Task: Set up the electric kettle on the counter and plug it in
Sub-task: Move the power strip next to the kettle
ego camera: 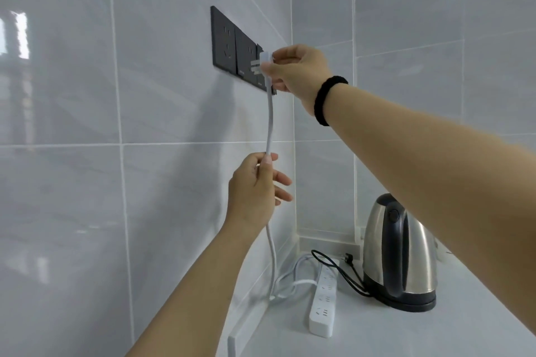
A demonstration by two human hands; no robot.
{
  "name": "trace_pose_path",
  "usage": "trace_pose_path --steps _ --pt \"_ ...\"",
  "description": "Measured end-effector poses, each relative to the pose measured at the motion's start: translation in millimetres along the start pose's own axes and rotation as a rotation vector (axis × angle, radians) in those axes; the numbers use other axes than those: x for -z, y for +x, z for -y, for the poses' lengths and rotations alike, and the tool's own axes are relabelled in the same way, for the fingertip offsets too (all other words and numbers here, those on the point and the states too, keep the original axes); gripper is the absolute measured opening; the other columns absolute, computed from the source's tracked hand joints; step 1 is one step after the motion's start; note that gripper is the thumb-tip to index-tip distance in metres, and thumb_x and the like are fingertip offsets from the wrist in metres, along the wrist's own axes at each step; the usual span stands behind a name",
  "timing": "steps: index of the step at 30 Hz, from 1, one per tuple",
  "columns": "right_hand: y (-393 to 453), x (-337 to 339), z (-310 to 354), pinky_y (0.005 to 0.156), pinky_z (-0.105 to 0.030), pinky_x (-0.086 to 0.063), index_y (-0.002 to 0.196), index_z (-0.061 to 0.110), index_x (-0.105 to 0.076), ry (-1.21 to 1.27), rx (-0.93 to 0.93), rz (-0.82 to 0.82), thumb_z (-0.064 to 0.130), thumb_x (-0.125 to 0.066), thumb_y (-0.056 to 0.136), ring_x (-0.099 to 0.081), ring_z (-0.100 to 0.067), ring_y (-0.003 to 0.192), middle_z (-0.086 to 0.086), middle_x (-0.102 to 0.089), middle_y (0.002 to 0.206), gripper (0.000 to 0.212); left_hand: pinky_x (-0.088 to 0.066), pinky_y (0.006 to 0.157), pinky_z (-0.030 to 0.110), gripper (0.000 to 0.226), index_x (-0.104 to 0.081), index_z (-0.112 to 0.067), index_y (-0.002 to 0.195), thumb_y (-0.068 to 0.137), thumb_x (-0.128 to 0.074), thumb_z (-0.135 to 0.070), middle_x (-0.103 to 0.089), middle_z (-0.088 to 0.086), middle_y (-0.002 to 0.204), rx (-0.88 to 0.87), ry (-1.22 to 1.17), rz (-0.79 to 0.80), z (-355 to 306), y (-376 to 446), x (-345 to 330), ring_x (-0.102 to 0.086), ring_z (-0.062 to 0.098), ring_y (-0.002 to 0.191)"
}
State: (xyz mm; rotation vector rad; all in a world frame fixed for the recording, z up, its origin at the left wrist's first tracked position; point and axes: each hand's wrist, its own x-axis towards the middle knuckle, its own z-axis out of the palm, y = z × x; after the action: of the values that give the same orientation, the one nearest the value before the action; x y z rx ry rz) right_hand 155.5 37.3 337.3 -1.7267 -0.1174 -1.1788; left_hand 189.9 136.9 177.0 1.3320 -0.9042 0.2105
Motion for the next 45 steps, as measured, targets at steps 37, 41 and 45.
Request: trace_pose_path --steps 37,41,45 --pt "36.2 -50.5 -20.4 0.086 -0.034 -0.057 0.084 0.026 -0.066 0.020 0.225 -0.125 0.020 -0.079 0.077 -0.069 -0.017 0.092 -0.003 -0.072 0.094 0.016 -0.052 0.056 0.025 0.024 -0.056 -0.012 0.108 0.104 -0.034 -0.020 -0.069 0.002 0.077 0.086 0.019 -0.049 -23.9 25.9 38.9 -0.066 0.013 0.054" --pt "38.3 -52.0 -18.1 0.082 -0.033 -0.058 0.094 0.017 -0.073 -0.039 0.263 -0.108 0.025 -0.078 0.075 -0.069 -0.015 0.090 -0.001 -0.073 0.094 0.022 -0.053 0.058 0.024 0.024 -0.057 -0.011 0.108 0.103 -0.034 -0.018 -0.069 0.002 0.079 0.105 -0.006 -0.044 -28.1 28.1 40.9 -0.066 0.010 0.056" --pt "41.6 -48.5 -17.5 0.082 -0.032 -0.058 0.100 0.014 -0.074 -0.087 0.271 -0.076 0.027 -0.078 0.075 -0.069 -0.014 0.088 0.000 -0.074 0.094 0.028 -0.051 0.054 0.021 0.025 -0.057 -0.010 0.110 0.103 -0.034 -0.017 -0.069 0.001 0.077 0.100 -0.008 -0.044 -28.4 28.4 38.8 -0.064 0.007 0.052"
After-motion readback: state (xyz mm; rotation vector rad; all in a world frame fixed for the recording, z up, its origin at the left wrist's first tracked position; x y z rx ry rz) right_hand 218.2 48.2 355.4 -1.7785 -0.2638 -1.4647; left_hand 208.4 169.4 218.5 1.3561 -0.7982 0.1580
